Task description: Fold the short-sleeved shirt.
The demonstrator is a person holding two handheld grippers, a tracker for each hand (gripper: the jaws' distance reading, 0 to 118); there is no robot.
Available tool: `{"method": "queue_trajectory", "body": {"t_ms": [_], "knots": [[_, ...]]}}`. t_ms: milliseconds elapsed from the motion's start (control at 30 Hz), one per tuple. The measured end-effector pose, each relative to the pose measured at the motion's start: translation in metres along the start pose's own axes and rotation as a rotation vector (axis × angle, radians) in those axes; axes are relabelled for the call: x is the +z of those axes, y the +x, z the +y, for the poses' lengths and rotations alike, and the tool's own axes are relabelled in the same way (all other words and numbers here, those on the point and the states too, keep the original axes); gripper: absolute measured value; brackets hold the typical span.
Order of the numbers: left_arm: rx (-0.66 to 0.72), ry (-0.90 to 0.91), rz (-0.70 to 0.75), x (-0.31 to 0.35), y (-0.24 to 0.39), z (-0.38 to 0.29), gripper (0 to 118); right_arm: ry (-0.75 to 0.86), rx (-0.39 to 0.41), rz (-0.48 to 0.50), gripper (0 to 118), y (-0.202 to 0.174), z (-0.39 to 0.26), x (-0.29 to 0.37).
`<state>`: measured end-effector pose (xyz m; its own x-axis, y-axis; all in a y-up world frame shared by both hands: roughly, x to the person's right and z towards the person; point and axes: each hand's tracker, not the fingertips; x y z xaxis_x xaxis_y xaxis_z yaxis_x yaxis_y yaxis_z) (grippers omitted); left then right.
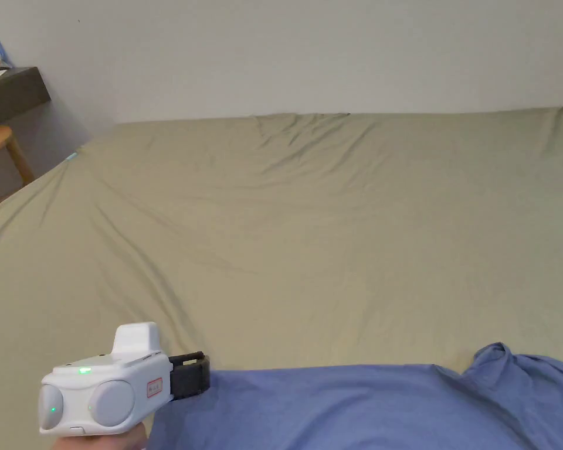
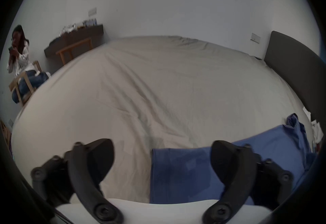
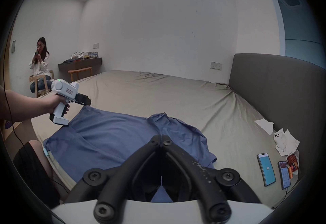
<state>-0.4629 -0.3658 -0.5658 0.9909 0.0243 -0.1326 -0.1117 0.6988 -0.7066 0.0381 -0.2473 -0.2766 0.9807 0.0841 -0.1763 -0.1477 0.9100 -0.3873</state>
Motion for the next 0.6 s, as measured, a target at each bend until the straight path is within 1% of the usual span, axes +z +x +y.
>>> {"method": "queue_trajectory", "body": {"t_ms": [33, 100, 133, 167, 233, 267, 300, 367, 400, 433, 467, 533, 567, 600], "knots": [[-0.016, -0.055, -0.002, -0.01, 0.0, -0.002, 102, -0.004, -0.01, 0.002, 1, 0.002, 0.0, -0.002], [-0.029, -0.105, -0.004, -0.012, 0.008, -0.018, 89, -0.016, -0.017, 0.002, 1, 0.007, -0.007, -0.002], [-0.053, 0.02, 0.017, 0.001, 0.01, -0.017, 86, -0.023, -0.02, -0.003, 1, 0.009, -0.01, -0.003], [-0.053, 0.002, -0.059, 0.005, 0.012, -0.017, 70, -0.025, -0.025, -0.008, 1, 0.01, -0.012, -0.003], [-0.032, 0.037, -0.039, 0.015, 0.021, -0.03, 19, -0.026, -0.041, -0.008, 1, 0.012, -0.019, -0.002], [-0.061, 0.044, -0.031, 0.018, 0.028, -0.037, 3, -0.033, -0.054, -0.004, 1, 0.013, -0.022, -0.002], [-0.097, 0.053, -0.008, 0.02, 0.033, -0.038, 3, -0.049, -0.074, 0.005, 1, 0.01, -0.019, -0.006], [-0.111, 0.048, -0.069, 0.029, 0.038, -0.042, 3, -0.054, -0.097, 0.024, 1, 0.011, -0.017, -0.008], [-0.136, 0.07, -0.067, 0.037, 0.042, -0.045, 2, -0.053, -0.094, 0.024, 1, 0.014, -0.017, -0.008], [-0.155, 0.086, -0.07, 0.042, 0.044, -0.044, 2, -0.055, -0.087, 0.021, 1, 0.016, -0.016, -0.008], [-0.146, 0.089, -0.083, 0.051, 0.045, -0.044, 2, -0.057, -0.067, 0.015, 1, 0.023, -0.016, -0.009], [-0.108, 0.101, -0.142, 0.07, 0.047, -0.045, 2, -0.054, -0.051, 0.004, 1, 0.038, -0.01, -0.02], [-0.106, 0.13, -0.149, 0.082, 0.047, -0.043, 2, -0.075, -0.033, -0.026, 1, 0.048, 0.0, -0.032], [-0.113, 0.143, -0.156, 0.09, 0.048, -0.043, 2, -0.102, -0.015, -0.025, 2, 0.055, 0.009, -0.046]]}}
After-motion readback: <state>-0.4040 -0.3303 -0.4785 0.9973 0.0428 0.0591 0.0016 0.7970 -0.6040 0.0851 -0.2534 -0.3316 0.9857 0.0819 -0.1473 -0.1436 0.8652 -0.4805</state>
